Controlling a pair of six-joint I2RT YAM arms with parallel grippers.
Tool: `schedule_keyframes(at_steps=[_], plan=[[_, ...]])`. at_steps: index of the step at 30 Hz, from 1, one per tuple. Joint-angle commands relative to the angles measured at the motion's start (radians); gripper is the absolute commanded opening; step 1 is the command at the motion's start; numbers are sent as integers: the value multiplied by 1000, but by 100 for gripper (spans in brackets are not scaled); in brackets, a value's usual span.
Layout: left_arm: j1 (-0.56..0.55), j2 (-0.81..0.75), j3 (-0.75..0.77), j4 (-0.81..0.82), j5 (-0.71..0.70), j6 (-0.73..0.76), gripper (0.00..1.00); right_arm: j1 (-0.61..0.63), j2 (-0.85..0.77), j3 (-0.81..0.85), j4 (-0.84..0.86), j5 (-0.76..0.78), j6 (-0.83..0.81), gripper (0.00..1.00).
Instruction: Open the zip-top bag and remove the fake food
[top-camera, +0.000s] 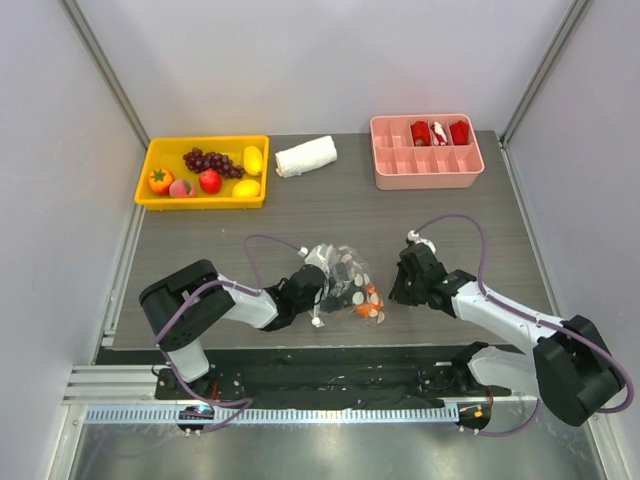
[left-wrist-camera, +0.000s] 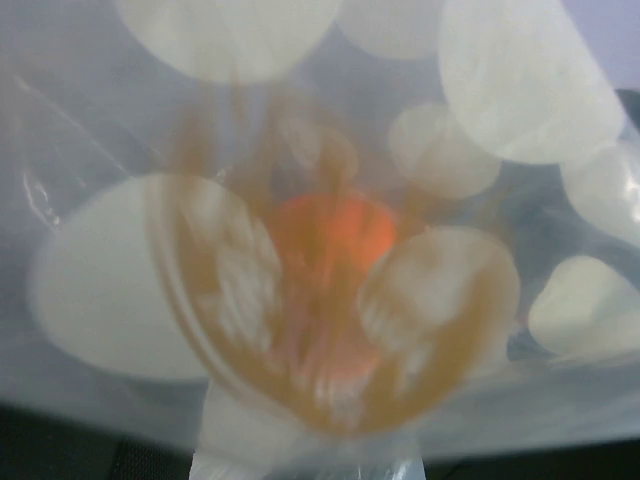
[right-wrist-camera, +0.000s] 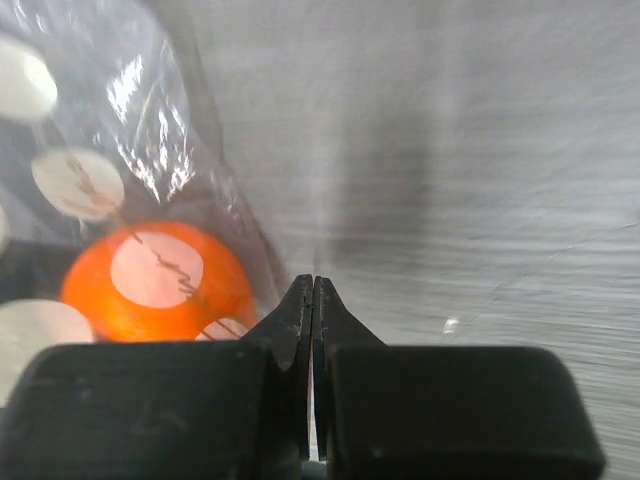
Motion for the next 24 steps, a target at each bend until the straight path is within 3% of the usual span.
schedule_keyframes(at_steps=[1,6,11,14,15,19,21,22,24], plan=[[-18,18,17,2,60,20,70,31,21,-49,160,-182,93,1],[-38,41,30,24,38,4,69,57,75,-46,300,-267,169,2],[-38,56,8,74,11,-13,63,55,99,-34,318,-282,164,1],[-38,27,7,22,-9,6,45,55,86,-35,274,-238,143,1],[-38,10,25,-20,-40,43,35,55,61,-38,234,-214,134,1],[-38,-121,76,-270,-94,143,12,55,-11,-17,90,-106,60,3],[-36,-180,83,-384,-135,174,4,55,-48,-9,16,-74,46,12],[-35,-248,88,-422,-152,201,2,55,-92,-8,2,-74,45,23],[-24,-312,97,-530,-186,214,0,55,-135,-19,-19,-74,49,32]])
